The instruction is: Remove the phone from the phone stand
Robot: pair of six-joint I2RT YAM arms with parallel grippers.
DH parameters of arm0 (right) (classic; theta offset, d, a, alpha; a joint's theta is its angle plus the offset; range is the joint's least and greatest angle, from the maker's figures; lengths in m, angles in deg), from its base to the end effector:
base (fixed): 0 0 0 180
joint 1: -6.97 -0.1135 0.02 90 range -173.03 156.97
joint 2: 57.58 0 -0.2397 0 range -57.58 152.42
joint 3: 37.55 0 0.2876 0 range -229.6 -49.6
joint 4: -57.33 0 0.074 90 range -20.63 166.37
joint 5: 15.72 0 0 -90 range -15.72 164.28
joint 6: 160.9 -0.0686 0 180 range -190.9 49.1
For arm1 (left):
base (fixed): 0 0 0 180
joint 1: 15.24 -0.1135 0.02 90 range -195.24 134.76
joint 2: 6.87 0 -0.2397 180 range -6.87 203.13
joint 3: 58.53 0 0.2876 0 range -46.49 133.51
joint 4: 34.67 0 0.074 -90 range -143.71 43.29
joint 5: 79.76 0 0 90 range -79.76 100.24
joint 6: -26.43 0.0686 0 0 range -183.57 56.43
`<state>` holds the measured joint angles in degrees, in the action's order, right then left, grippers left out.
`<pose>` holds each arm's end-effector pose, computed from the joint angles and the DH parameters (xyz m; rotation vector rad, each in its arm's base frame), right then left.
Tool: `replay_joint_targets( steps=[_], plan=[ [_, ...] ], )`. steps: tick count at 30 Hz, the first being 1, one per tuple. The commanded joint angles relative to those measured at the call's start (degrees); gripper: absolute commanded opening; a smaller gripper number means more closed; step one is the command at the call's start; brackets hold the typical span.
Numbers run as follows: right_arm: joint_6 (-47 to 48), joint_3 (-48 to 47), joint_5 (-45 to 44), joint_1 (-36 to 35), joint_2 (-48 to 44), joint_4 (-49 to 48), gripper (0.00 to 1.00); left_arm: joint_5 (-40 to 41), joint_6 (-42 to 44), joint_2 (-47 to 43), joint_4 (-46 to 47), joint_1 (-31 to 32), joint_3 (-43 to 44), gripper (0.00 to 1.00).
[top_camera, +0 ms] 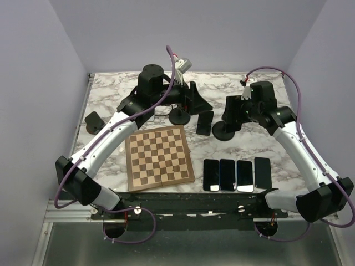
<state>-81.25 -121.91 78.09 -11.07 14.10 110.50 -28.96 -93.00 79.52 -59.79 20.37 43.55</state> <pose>0.3158 0.1076 0.3117 -0.1892 2.2903 0.3339 0.3058 -0.2724 0.4097 0.6532 1.8059 -1.3898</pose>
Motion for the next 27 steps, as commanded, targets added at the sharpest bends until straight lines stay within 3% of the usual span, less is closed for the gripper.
replay_joint_targets(
  steps=[1,9,27],
  plan=[
    [2.3,-2.7,-5.5,-1.1,1.3,-2.5,1.0,2.4,-0.2,-5.2,5.3,0.2,-10.8,0.98],
    [2.1,-4.7,-10.4,-2.2,1.7,-0.3,1.0,2.3,-0.6,-9.3,11.0,2.1,-23.2,0.95],
    [4.1,-1.4,-10.9,-2.3,3.7,-6.6,0.97,5.9,1.2,-10.9,16.6,8.8,-26.9,0.91]
  ],
)
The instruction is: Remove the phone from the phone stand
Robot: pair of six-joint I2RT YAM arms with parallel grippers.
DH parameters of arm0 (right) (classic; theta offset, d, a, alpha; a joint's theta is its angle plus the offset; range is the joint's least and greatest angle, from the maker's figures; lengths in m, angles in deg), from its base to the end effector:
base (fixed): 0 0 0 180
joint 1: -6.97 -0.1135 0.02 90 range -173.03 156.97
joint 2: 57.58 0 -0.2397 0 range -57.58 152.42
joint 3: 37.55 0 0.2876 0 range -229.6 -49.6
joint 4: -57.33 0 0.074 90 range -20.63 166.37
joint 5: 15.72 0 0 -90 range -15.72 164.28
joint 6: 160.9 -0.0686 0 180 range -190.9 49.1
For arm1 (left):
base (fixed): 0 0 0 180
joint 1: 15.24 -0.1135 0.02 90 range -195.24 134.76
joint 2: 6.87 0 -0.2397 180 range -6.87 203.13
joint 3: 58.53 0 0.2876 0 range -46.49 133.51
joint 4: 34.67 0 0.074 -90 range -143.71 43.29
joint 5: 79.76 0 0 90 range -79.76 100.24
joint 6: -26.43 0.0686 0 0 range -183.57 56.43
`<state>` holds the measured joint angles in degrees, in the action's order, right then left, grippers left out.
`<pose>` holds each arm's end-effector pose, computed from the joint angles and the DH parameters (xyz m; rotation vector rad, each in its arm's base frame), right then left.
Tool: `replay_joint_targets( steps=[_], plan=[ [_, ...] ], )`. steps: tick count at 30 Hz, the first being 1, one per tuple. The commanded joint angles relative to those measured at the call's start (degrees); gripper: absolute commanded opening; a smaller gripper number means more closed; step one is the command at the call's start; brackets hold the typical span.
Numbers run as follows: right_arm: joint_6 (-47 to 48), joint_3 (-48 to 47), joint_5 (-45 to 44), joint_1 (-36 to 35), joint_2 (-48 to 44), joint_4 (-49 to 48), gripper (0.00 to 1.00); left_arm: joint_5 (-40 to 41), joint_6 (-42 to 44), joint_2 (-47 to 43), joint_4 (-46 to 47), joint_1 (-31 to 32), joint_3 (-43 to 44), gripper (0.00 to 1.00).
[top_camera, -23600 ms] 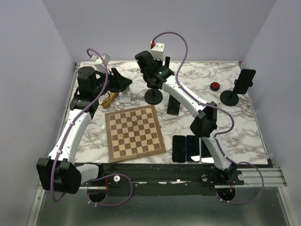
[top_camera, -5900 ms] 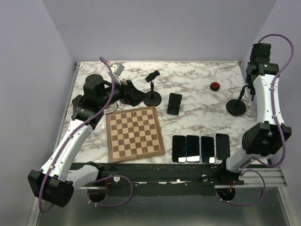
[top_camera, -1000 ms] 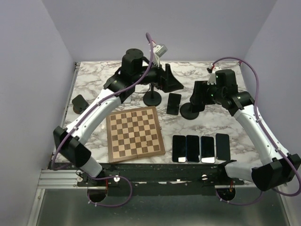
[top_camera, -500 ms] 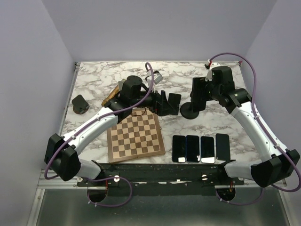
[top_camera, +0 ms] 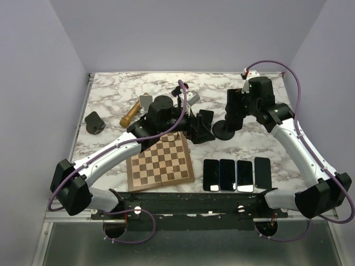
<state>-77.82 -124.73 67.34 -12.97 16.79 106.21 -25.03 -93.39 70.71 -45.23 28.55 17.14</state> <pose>0.3325 0.1118 0.3244 -0.1817 2.1905 0.1300 0.2489 -0.2935 0.3099 0.7266 1.8631 -1.4253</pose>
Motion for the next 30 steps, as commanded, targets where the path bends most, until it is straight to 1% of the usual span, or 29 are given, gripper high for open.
replay_joint_targets(
  steps=[1,3,6,9,10,11,12,13,14,15,16,20,21,23,24,26,30],
  plan=[
    [0.7,1.6,0.0,-0.4,1.2,-2.4,0.96,2.2,1.7,-2.2,2.1,0.7,-0.7,0.91],
    [0.9,2.0,0.0,-0.4,1.1,-2.7,0.95,2.7,1.9,-2.5,2.1,0.7,-1.1,0.9],
    [1.5,2.5,-1.5,-0.5,1.6,-2.8,0.94,3.0,2.2,-2.4,2.7,0.7,-1.4,0.79],
    [1.5,2.8,-2.1,-0.9,2.0,-3.0,0.94,3.5,1.8,-1.6,3.5,0.8,-1.1,0.78],
    [1.3,3.0,-2.0,-0.9,1.8,-3.3,0.91,3.9,1.6,-1.3,4.0,0.9,-1.1,0.78],
    [1.1,3.0,-1.9,-0.9,1.8,-3.4,0.87,4.3,1.3,-1.1,4.6,0.9,-1.1,0.77],
    [0.7,2.8,-2.0,-0.9,1.9,-3.2,0.81,4.8,1.1,-0.7,5.4,0.9,-1.1,0.75],
    [0.4,2.6,-2.1,-0.9,2.0,-2.8,0.73,5.5,0.9,-0.2,6.2,0.9,-1.1,0.73],
    [-0.1,2.3,-2.1,-0.9,2.0,-2.5,0.64,6.1,0.8,0.5,7.4,1.1,-1.2,0.72],
    [-0.5,2.3,-1.8,-0.9,1.9,-2.3,0.57,6.5,0.9,1.2,8.8,1.2,-1.3,0.71],
    [-1.0,2.4,-1.4,-0.9,1.7,-2.3,0.51,7.3,1.2,2.4,10.7,1.6,-1.3,0.71],
    [-2.2,3.4,0.0,-0.9,0.8,-2.4,0.36,8.1,3.1,8.6,17.1,2.3,0.1,0.7],
    [-2.4,3.5,0.0,-0.9,0.7,-2.2,0.29,7.7,3.2,10.4,18.4,2.3,1.1,0.7],
    [-2.5,3.8,-0.4,-1.0,0.6,-1.8,0.18,6.8,3.9,14.8,19.1,2.2,4.2,0.67],
    [-2.5,3.7,-0.8,-1.0,0.6,-1.5,0.15,5.7,4.1,16.5,19.5,2.2,5.5,0.64],
    [-2.4,3.5,-1.3,-1.0,0.6,-0.9,0.1,5.1,6.0,19.4,19.5,2.2,8.0,0.61],
    [-2.2,3.2,-0.5,-1.0,0.2,-0.7,0.03,7.9,8.4,23.0,18.1,2.2,11.2,0.61]
  ],
)
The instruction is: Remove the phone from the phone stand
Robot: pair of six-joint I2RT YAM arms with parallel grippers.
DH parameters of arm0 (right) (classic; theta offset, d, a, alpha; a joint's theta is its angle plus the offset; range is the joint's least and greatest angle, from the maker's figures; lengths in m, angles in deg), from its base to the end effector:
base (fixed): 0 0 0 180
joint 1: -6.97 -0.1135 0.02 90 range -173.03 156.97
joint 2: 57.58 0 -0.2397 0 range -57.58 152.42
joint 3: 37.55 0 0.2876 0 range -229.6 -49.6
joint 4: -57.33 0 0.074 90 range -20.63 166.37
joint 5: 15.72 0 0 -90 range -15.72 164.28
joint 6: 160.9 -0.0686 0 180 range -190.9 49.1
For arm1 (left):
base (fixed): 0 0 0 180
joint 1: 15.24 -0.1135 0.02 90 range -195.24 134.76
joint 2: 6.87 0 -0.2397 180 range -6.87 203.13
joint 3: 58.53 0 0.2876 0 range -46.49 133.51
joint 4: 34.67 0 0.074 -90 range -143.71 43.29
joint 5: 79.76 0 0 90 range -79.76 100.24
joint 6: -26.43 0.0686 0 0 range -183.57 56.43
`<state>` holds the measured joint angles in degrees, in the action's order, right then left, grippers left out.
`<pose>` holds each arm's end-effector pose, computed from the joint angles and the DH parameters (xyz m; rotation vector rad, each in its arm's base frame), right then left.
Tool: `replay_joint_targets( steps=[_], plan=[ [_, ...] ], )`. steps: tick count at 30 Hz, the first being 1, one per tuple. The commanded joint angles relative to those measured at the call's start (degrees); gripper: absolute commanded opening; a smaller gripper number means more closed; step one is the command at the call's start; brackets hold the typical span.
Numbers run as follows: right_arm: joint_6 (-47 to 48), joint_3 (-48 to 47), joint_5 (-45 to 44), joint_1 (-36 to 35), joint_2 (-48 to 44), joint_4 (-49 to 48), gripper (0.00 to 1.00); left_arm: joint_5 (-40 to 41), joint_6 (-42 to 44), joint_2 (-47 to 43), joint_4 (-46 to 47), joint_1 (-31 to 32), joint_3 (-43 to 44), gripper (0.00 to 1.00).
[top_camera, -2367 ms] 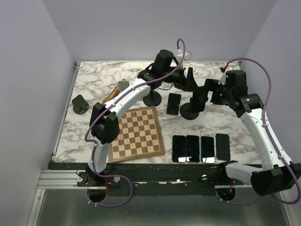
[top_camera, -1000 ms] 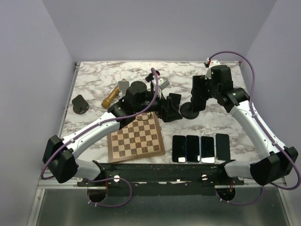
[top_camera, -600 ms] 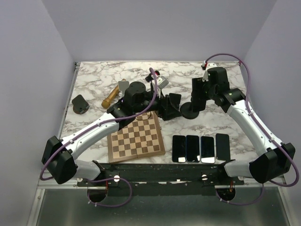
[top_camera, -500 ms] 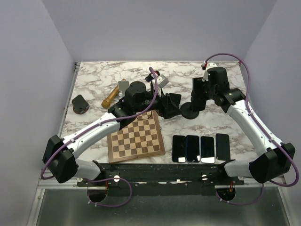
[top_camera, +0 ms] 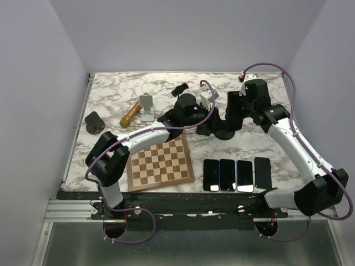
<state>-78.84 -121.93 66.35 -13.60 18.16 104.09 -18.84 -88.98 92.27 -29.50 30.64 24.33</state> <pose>0.3375 0.1166 0.3014 -0.1706 2.2247 0.1173 0.3002 -0.3574 0.2437 0.7376 1.8003 -1.3133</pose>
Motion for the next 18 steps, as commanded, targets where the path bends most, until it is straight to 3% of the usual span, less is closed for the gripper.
replay_joint_targets(
  steps=[1,6,18],
  plan=[
    [-1.3,0.3,0.7,-0.3,-1.2,1.4,0.02,2.4,4.3,2.1,2.5,0.1,4.4,0.62],
    [-1.5,0.3,1.9,-0.3,-0.9,1.3,0.01,7.4,4.3,4.7,0.5,-0.2,6.5,0.58],
    [-1.8,0.2,3.5,-0.3,-0.5,0.7,0.01,6.6,4.6,8.9,-1.1,-0.2,12.0,0.47]
  ],
)
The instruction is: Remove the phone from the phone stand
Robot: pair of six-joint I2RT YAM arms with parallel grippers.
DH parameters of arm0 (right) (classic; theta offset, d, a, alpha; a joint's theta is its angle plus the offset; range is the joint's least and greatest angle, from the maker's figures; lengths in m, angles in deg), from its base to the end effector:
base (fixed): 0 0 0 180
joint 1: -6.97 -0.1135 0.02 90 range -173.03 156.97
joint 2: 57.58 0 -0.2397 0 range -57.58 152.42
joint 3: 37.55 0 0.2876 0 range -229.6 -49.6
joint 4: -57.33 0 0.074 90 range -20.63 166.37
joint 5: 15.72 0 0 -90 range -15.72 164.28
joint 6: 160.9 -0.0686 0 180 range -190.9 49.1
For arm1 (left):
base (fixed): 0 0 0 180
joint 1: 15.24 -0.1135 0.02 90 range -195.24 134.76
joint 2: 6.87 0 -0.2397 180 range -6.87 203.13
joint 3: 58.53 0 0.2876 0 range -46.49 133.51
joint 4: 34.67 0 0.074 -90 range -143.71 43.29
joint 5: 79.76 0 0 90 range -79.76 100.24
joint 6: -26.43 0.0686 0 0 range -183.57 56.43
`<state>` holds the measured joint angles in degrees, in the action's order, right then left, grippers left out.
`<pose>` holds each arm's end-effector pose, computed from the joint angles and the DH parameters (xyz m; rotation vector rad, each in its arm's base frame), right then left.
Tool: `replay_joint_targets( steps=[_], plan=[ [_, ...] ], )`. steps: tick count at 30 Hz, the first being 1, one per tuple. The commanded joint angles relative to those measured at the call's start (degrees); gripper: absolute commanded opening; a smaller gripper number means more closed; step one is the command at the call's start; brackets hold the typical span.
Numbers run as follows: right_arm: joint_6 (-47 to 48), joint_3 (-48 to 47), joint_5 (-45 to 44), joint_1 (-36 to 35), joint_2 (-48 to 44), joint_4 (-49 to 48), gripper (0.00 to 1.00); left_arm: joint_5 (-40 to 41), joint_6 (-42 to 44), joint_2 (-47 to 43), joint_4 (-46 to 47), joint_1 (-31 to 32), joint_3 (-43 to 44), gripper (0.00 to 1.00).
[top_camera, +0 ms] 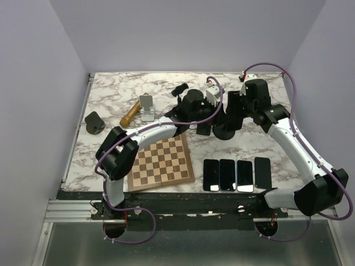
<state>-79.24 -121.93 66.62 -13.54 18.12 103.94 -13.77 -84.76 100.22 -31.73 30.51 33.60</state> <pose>0.3377 0.1166 0.3019 -0.1637 2.2228 0.1266 0.3303 -0.3790 0.2399 0.7244 1.7888 -1.1864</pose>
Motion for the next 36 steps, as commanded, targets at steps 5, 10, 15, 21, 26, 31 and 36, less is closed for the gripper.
replay_joint_targets(
  steps=[5,10,15,21,26,31,36],
  plan=[
    [-1.5,0.6,3.7,-0.4,-0.3,0.7,0.01,-0.1,-1.1,2.1,2.2,0.0,3.9,0.41],
    [-1.4,0.0,4.2,-0.4,-0.2,1.6,0.01,-1.8,-1.2,1.7,3.3,-0.1,3.1,0.08],
    [-0.8,-0.4,-1.0,-0.4,0.0,3.2,0.01,-4.1,-5.4,0.1,7.4,-2.2,-0.6,0.0],
    [0.8,1.4,-1.0,-0.4,-2.9,1.1,0.01,-8.8,-9.9,0.0,9.1,-5.1,-3.1,0.0],
    [3.2,1.2,4.6,-0.4,-5.0,0.7,0.01,-15.9,-15.1,3.0,8.8,-7.8,-1.9,0.0],
    [5.2,0.6,10.3,-0.4,-6.1,1.0,0.01,-20.7,-18.6,6.7,7.7,-9.1,1.3,0.0],
    [5.8,2.9,19.8,-0.4,-7.0,-1.1,0.01,-21.5,-19.3,7.7,8.3,-9.0,2.4,0.0]
  ],
)
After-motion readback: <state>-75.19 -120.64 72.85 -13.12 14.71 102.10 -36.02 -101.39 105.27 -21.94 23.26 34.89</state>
